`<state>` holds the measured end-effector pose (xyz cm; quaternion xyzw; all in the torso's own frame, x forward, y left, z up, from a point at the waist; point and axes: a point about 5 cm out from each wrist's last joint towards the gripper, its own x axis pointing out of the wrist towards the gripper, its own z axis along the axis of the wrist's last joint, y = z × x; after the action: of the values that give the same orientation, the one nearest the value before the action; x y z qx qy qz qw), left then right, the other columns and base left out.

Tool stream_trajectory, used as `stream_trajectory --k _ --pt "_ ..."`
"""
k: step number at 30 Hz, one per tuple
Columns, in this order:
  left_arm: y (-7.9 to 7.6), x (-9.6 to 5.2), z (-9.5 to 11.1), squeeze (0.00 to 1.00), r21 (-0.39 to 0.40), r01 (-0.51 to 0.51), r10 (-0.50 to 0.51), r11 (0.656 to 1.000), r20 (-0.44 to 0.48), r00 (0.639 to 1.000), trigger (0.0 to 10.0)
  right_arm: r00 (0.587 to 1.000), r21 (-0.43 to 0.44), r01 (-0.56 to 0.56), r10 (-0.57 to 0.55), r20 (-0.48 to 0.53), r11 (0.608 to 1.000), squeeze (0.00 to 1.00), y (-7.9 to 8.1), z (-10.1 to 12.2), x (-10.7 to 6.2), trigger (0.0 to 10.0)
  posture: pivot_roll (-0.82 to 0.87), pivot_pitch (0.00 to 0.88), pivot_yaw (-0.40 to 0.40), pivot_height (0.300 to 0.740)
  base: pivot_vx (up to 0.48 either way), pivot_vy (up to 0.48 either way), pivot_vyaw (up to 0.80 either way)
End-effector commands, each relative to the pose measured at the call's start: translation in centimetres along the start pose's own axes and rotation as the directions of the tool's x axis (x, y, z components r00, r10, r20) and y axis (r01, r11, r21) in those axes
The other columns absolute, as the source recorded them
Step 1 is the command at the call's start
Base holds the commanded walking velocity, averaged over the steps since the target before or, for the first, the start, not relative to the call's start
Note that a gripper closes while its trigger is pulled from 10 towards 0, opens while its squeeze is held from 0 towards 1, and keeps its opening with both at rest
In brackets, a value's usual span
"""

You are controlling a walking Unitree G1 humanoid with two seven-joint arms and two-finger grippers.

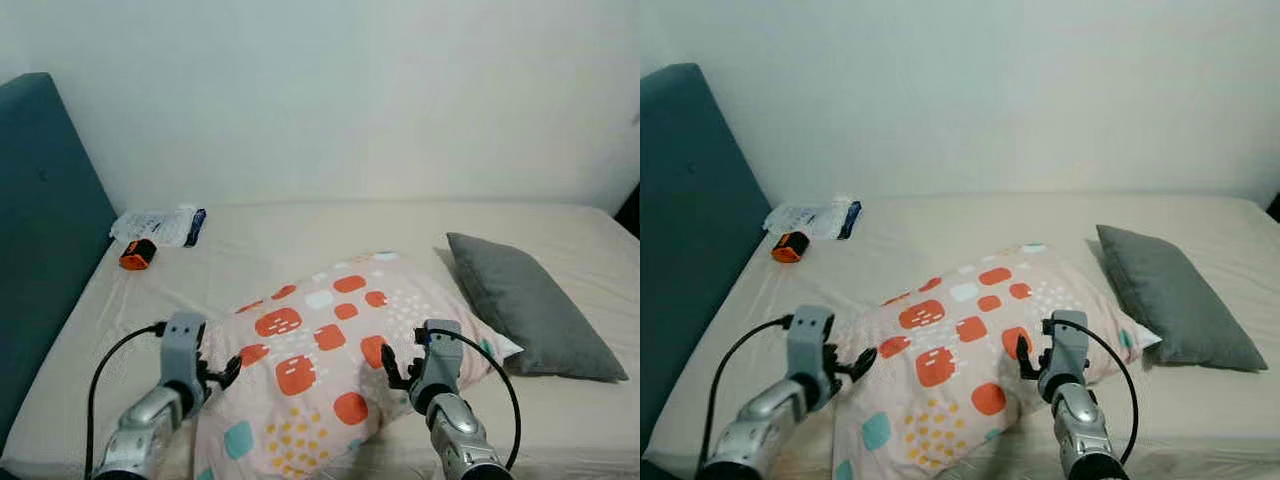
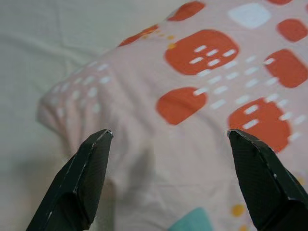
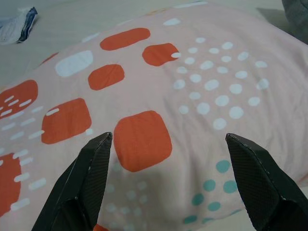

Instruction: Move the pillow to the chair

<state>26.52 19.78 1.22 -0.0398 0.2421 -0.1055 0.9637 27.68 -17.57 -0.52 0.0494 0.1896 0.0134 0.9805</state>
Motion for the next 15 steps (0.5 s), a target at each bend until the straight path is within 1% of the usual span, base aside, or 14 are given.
stream_trajectory --k 1,2,3,4,5,6,7,8,9,10,12,15 --pt "0.8 0.0 0.0 0.00 0.046 -0.061 0.061 0.997 -0.002 0.998 10.0 1.000 -0.023 -0.010 0.010 -0.018 1.000 0.00 0.4 -0.2 0.0 10.0 0.04 0.000 -0.004 0.660 0.000 0.000 0.00" --pt "1.0 0.0 0.0 0.00 0.056 -0.093 0.094 0.994 0.000 0.996 10.0 1.000 -0.036 -0.012 0.011 -0.021 0.999 0.00 0.4 -0.1 0.1 10.0 0.04 0.000 -0.006 0.660 0.000 0.000 0.00" --pt "1.1 0.1 -0.1 0.00 0.035 -0.129 0.129 0.991 0.004 0.992 10.0 0.999 -0.056 -0.027 0.025 -0.024 0.998 0.00 0.5 0.0 0.2 10.0 0.03 0.000 -0.017 0.660 0.000 0.000 0.00" --pt "1.1 0.1 -0.1 0.00 0.035 -0.129 0.129 0.991 0.004 0.992 10.0 0.999 -0.056 -0.027 0.025 -0.024 0.998 0.00 0.5 0.0 0.2 10.0 0.03 0.000 -0.017 0.660 0.000 0.000 0.00" --pt "0.7 0.2 -0.3 0.00 0.011 -0.137 0.137 0.990 0.005 0.991 10.0 0.999 -0.073 -0.041 0.038 -0.033 0.996 0.00 0.5 0.0 0.2 10.0 0.04 0.000 -0.031 0.656 0.000 0.000 0.00" --pt "0.3 0.2 -0.5 0.00 -0.006 -0.135 0.135 0.991 0.006 0.991 10.0 0.998 -0.083 -0.050 0.046 -0.039 0.995 0.00 0.5 0.0 0.2 10.0 0.04 0.000 -0.036 0.651 0.000 0.000 0.00" --pt "-0.3 0.2 -0.8 0.00 -0.006 -0.115 0.115 0.993 0.002 0.993 10.0 0.998 -0.085 -0.060 0.057 -0.038 0.995 0.00 0.4 0.0 0.1 10.0 0.04 0.000 -0.054 0.646 0.000 0.000 0.00" --pt "-0.3 0.2 -0.8 0.00 -0.006 -0.115 0.115 0.993 0.002 0.993 10.0 0.998 -0.085 -0.060 0.057 -0.038 0.995 0.00 0.4 0.0 0.1 10.0 0.04 0.000 -0.054 0.646 0.000 0.000 0.00" --pt "-1.0 0.2 -1.0 0.00 -0.027 -0.091 0.091 0.996 -0.002 0.996 10.0 0.997 -0.111 -0.055 0.050 -0.050 0.992 0.00 0.2 -0.1 0.1 10.0 0.04 0.000 -0.067 0.641 0.000 0.000 0.00" --pt "-1.0 0.2 -1.0 0.00 -0.027 -0.091 0.091 0.996 -0.002 0.996 10.0 0.997 -0.111 -0.055 0.050 -0.050 0.992 0.00 0.2 -0.1 0.1 10.0 0.04 0.000 -0.067 0.641 0.000 0.000 0.00" --pt "-2.0 0.1 -1.3 0.00 -0.083 -0.057 0.057 0.995 -0.002 0.998 10.0 0.995 -0.151 -0.076 0.065 -0.075 0.986 0.00 0.0 -0.1 0.1 10.0 0.04 0.000 -0.098 0.641 0.000 0.000 0.00" --pt "-2.3 0.1 -1.4 0.00 -0.087 -0.046 0.047 0.995 0.003 0.999 10.0 0.993 -0.149 -0.092 0.081 -0.081 0.985 0.00 0.0 -0.2 0.0 10.0 0.05 0.000 -0.108 0.641 0.000 0.000 0.00"
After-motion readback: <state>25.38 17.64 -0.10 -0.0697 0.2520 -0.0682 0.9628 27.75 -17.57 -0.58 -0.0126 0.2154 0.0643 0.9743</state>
